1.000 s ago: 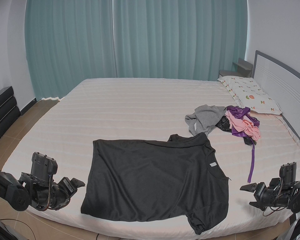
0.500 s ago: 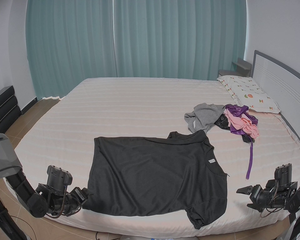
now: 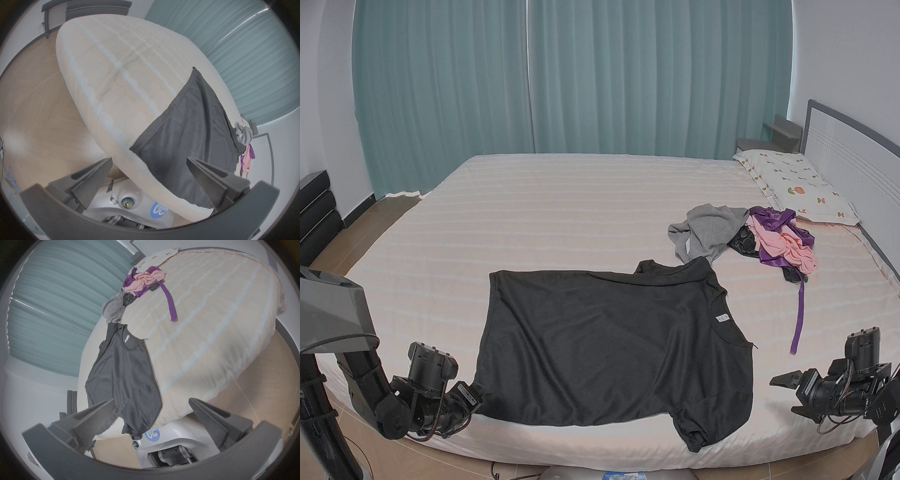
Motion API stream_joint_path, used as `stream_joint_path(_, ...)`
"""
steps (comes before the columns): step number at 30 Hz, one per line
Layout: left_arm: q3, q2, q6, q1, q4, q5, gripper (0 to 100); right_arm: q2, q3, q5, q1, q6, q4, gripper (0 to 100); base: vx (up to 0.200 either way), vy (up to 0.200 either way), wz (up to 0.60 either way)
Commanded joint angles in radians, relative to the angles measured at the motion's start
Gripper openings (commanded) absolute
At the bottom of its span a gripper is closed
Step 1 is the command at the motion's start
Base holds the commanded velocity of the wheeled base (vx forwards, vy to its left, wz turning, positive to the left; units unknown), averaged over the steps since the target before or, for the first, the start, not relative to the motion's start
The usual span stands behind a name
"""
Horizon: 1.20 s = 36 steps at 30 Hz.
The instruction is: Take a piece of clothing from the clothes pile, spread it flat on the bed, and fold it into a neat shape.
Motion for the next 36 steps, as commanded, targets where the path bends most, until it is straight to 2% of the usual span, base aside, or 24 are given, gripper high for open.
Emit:
stream_joint_path(1, -0.009, 0.041, 0.002, 0.000, -0.021, 0.027, 100, 0.003, 0.012, 0.000, 0.000, 0.000, 0.000, 100, 0.000, 0.000, 0.00)
stream_joint_path(7, -0.012, 0.083, 0.006, -0.009, -0.116, 0.047, 100, 0.005, 0.004, 0.000, 0.002, -0.001, -0.001, 100, 0.000, 0.000, 0.00)
stream_joint_path(21, -0.090, 0.152, 0.012, -0.001, -0.151, 0.062, 100, 0.023, -0.022, -0.005, 0.028, 0.002, -0.001, 100, 0.000, 0.000, 0.00)
stream_joint_path(25, -0.102, 0.161, 0.040, -0.001, -0.150, 0.062, 100, 0.054, -0.038, -0.011, 0.039, 0.000, -0.001, 100, 0.000, 0.000, 0.00)
stream_joint_path(26, -0.102, 0.161, 0.040, -0.001, -0.150, 0.062, 0, 0.054, -0.038, -0.011, 0.039, 0.000, -0.001, 100, 0.000, 0.000, 0.00)
stream_joint_path(36, -0.096, 0.193, 0.072, 0.000, -0.153, 0.134, 0, 0.106, -0.059, -0.028, 0.065, 0.006, -0.016, 100, 0.000, 0.000, 0.00)
